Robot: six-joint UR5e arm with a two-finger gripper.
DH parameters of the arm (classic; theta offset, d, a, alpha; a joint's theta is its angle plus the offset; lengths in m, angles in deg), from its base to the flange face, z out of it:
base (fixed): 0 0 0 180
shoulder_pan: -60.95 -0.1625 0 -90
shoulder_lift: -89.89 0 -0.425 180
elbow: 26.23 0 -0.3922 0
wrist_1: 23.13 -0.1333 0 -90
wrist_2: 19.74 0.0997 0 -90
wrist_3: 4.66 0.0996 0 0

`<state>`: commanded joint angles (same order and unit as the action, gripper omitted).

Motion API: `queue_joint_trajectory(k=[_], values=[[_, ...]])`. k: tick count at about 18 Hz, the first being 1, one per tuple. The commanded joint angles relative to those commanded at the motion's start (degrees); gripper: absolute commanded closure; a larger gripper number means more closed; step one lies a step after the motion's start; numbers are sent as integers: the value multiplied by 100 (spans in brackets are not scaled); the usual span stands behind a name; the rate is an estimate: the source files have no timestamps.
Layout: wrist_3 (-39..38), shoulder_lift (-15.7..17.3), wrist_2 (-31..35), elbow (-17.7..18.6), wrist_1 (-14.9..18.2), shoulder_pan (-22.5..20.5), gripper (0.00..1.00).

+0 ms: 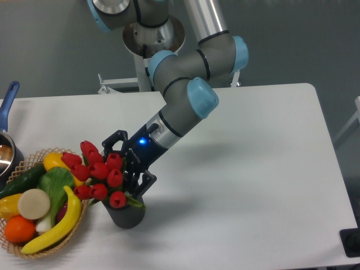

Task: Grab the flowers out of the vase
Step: 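Close the gripper on the tulip stems at the vase rim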

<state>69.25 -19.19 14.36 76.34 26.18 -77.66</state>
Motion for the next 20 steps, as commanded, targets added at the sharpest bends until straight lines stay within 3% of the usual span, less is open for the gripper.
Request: queue_joint_trajectory(k=[7, 15, 20], values=[[-9, 0, 0, -9, 0, -17, 45], [-149, 17, -9, -9, 0, -35, 63], [-228, 35, -237, -18, 0, -88, 64]])
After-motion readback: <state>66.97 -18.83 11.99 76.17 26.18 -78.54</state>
